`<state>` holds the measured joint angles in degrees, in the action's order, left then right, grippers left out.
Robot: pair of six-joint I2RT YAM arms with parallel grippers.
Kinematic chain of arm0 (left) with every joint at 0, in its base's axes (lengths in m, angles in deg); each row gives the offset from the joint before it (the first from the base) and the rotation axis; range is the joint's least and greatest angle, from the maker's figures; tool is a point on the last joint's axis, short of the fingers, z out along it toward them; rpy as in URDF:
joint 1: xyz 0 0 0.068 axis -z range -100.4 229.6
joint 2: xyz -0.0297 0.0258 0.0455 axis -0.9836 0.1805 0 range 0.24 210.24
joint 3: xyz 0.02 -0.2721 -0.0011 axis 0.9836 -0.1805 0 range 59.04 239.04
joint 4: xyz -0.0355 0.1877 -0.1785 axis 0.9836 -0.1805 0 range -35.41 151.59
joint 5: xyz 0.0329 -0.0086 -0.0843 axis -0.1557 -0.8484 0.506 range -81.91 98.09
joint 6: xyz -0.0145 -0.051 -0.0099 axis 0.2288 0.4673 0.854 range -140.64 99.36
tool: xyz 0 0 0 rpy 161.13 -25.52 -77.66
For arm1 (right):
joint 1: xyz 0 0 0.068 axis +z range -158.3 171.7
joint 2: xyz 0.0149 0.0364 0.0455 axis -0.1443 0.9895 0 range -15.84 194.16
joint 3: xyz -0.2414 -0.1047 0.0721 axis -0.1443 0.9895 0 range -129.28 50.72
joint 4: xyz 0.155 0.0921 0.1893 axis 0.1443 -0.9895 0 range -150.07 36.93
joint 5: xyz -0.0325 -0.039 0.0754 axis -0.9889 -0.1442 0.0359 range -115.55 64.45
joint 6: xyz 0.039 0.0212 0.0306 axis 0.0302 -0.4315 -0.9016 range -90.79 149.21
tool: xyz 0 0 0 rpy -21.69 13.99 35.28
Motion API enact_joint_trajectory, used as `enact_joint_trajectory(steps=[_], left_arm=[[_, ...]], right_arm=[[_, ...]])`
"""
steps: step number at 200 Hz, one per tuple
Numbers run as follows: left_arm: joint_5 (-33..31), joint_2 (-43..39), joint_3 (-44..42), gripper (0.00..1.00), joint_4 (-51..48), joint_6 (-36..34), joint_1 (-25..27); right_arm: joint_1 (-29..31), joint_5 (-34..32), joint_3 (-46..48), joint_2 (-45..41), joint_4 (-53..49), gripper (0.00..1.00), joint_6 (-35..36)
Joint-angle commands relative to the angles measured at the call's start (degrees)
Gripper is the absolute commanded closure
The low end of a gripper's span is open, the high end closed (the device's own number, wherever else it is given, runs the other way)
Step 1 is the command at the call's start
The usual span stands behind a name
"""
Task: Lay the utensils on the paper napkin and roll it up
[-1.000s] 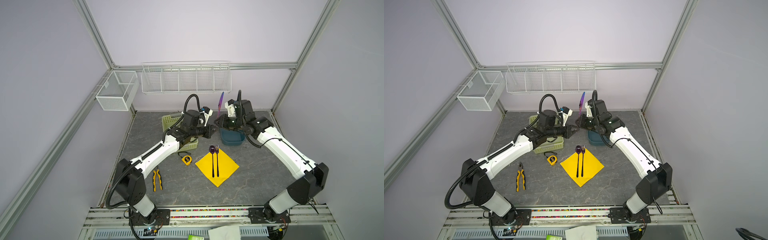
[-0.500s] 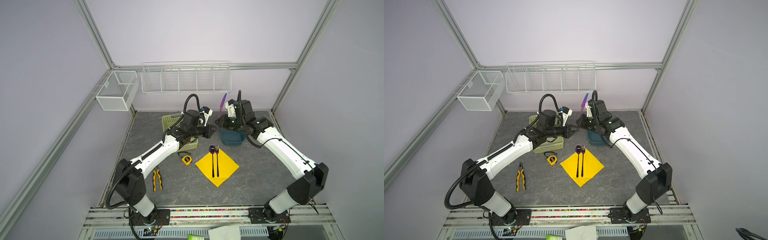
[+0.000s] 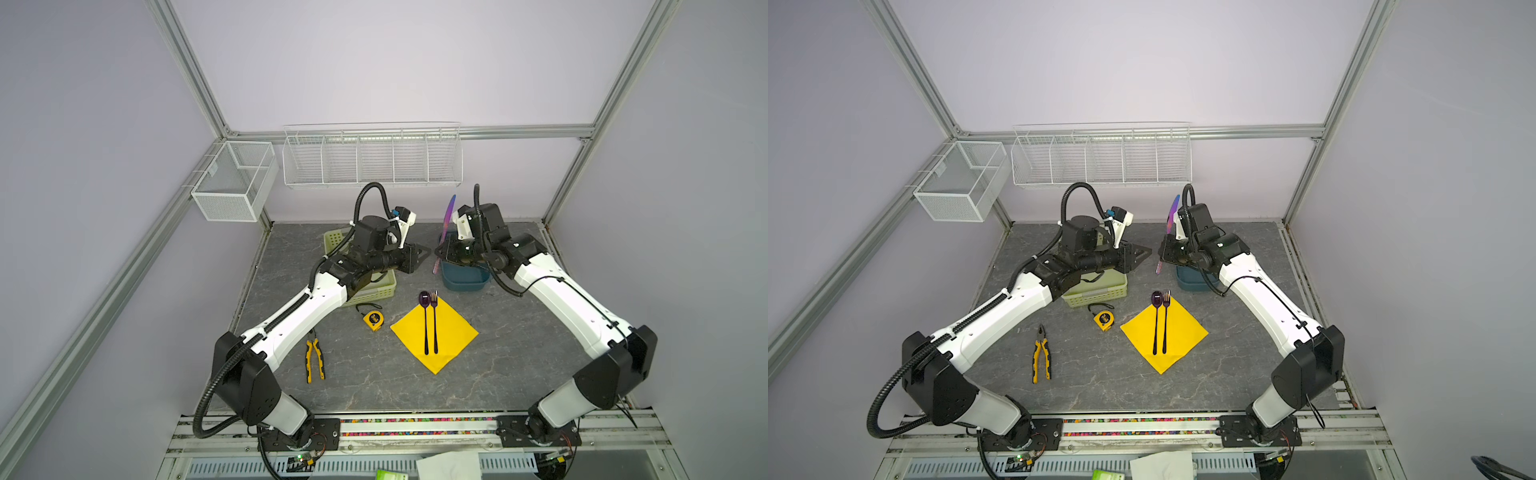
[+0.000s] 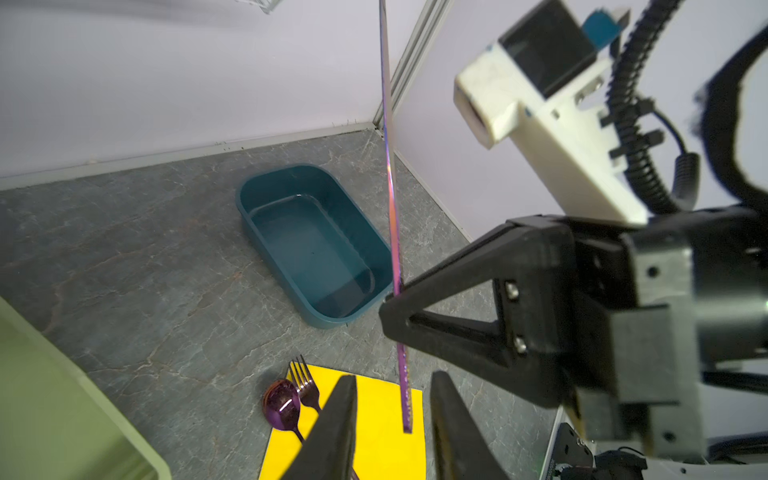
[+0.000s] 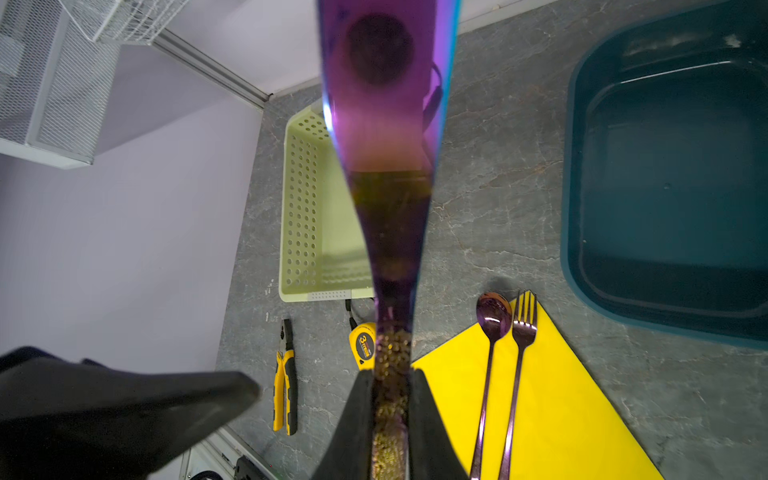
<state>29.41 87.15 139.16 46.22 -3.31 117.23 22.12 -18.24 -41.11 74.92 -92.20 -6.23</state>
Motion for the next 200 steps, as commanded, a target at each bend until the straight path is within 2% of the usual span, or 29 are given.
enact_joint_trajectory(steps=[1,90,127,200], left_arm=[[1.14,-2.03,-0.41,0.68,-1.57,-0.84,-2.74],[6.16,-6.39,-0.82,0.67,-10.51,-8.8,-15.62],[7.39,-7.45,-3.02,0.66,-11.08,-11.22,-20.9],[3.9,-8.78,-9.13,0.66,-7.04,-13.71,-22.69]], right_arm=[[-0.18,-0.48,0.94,-1.99,-2.91,0.93,2.42],[0.23,3.65,7.56,-2.87,-9.66,0.93,6.2],[1.51,5.04,11.39,-1.86,-12.3,0.93,8.03],[4.24,6.22,18.99,1.79,-10.79,0.93,6.68]])
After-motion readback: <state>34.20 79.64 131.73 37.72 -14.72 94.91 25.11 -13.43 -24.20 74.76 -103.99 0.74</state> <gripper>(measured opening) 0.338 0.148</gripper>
